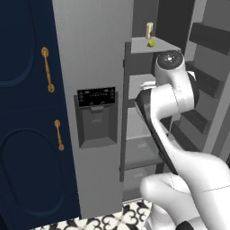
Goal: Grab a lemon wedge from the fridge and one ice cube from the ice bowl, and put them in the glass of lemonade.
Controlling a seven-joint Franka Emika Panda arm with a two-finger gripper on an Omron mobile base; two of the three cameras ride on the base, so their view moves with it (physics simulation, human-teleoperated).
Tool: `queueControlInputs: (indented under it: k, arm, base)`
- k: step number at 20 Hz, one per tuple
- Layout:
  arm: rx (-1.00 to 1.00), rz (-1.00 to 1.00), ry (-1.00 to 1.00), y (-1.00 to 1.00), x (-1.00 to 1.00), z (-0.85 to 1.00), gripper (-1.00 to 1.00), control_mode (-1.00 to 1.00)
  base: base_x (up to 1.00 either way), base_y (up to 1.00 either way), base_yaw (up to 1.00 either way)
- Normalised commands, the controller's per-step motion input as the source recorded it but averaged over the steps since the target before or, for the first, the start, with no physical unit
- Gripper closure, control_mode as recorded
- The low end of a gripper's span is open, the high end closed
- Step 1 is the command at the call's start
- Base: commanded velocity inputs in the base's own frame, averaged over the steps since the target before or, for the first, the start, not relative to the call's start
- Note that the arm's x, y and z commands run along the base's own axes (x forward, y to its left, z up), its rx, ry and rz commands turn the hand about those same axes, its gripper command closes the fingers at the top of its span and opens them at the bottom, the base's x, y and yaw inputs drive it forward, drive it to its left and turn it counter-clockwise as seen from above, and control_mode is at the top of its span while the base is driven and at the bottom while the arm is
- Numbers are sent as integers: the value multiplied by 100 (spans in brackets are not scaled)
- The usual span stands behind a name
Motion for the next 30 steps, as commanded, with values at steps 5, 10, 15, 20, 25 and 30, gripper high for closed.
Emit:
queueControlInputs:
  k: [5,10,15,20,25,30]
  arm:
    - [26,30,-5,52,10,32,-100,-100]
    - [8,42,2,16,21,20,-100,-100]
    - [0,15,1,42,36,-6,-100,-100]
    - [-6,-3,5,24,65,-6,-100,-100]
    - [-8,-19,3,-3,59,-21,-100,-100]
    - [-1,-10,2,-4,65,-32,-100,-100]
  base:
    - [0,0,0]
    - [0,0,0]
    - [0,0,0]
    - [0,0,0]
    - [0,0,0]
    - [0,0,0]
